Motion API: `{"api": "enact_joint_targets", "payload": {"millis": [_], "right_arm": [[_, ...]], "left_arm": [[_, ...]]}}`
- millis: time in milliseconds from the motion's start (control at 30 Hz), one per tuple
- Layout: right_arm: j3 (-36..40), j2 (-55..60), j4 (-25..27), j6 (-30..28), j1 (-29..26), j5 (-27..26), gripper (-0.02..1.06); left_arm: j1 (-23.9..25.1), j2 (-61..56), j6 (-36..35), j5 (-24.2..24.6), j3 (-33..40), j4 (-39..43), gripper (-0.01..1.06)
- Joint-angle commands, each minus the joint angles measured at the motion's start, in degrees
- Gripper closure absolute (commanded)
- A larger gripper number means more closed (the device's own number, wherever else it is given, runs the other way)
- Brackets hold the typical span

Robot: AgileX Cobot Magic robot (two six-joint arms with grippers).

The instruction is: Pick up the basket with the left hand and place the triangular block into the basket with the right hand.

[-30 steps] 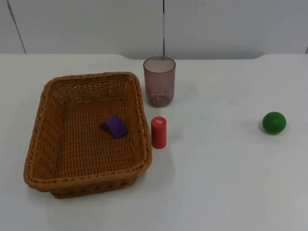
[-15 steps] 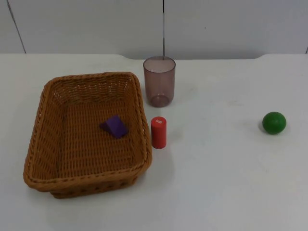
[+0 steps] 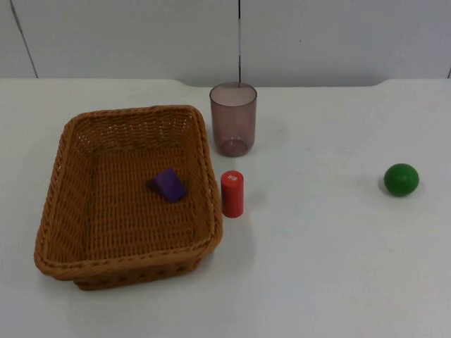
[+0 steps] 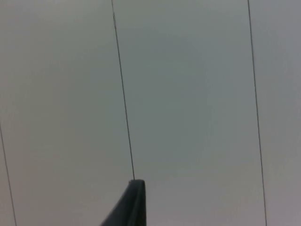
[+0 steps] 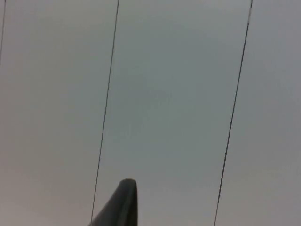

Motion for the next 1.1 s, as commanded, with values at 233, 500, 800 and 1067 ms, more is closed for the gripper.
{"api": "enact_joint_targets", "payload": {"millis": [233, 500, 800, 1067], "right_arm": [[0.6, 0.1, 1.5, -0.5, -0.3, 4.5, 0.0], [0.5, 0.1, 1.4, -0.7, -0.3, 5.9, 0.0], [2.8, 0.1, 1.4, -0.8, -0.3, 5.9, 0.0], [12.9, 0.1, 1.4, -0.3, -0.3, 7.5, 0.0]], "left_arm": [[-0.2, -0.6, -1.0, 5.9, 0.1, -1.0, 0.0], [-0.2, -0.6, -0.9, 8.0, -0.6, 0.0, 0.0], [-0.2, -0.6, 1.0, 7.1, 4.3, -1.6, 0.0], [-0.4, -0.6, 1.0, 7.1, 17.7, -1.6, 0.0]]}}
